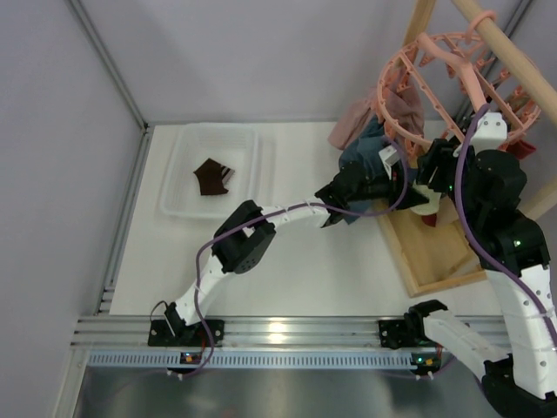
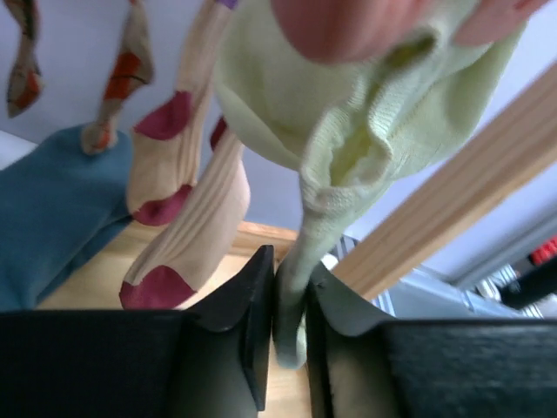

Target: Remove the socks clipped to the hanger

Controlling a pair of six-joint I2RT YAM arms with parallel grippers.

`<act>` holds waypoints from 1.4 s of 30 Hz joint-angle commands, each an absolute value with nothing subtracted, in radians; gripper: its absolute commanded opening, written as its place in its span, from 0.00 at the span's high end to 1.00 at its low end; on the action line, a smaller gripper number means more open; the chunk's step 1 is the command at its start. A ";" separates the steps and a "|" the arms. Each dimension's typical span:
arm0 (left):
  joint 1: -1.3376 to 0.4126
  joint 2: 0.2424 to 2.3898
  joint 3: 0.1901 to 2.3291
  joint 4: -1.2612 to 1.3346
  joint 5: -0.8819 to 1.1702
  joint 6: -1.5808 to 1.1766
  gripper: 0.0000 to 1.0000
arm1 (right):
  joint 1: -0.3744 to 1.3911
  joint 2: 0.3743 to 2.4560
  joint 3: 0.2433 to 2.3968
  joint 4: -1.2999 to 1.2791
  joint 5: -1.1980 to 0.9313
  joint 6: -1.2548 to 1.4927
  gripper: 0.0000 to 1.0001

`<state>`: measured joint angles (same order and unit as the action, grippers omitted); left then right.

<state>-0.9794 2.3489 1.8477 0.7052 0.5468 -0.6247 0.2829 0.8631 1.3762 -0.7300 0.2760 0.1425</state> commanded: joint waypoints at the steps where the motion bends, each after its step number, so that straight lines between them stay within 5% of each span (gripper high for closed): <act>1: -0.973 2.286 1.841 0.785 0.690 -0.676 0.84 | 0.270 0.873 1.419 -0.738 0.287 0.156 0.42; 4: -0.968 2.263 1.821 0.813 0.759 -0.732 1.00 | 0.270 0.874 1.427 -0.747 0.291 0.156 0.42; 31: -0.904 2.220 1.759 1.132 0.991 -1.135 1.00 | 0.252 0.884 1.350 -0.687 0.324 0.104 0.43; 42: -0.864 2.249 1.763 1.310 1.026 -1.316 1.00 | 0.181 0.920 1.322 -0.588 0.180 0.086 0.42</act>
<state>-0.8742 2.2662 1.7573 1.1881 1.0000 -1.2663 0.2047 0.9279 1.3270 -0.6731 0.2455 0.1020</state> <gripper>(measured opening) 0.021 0.580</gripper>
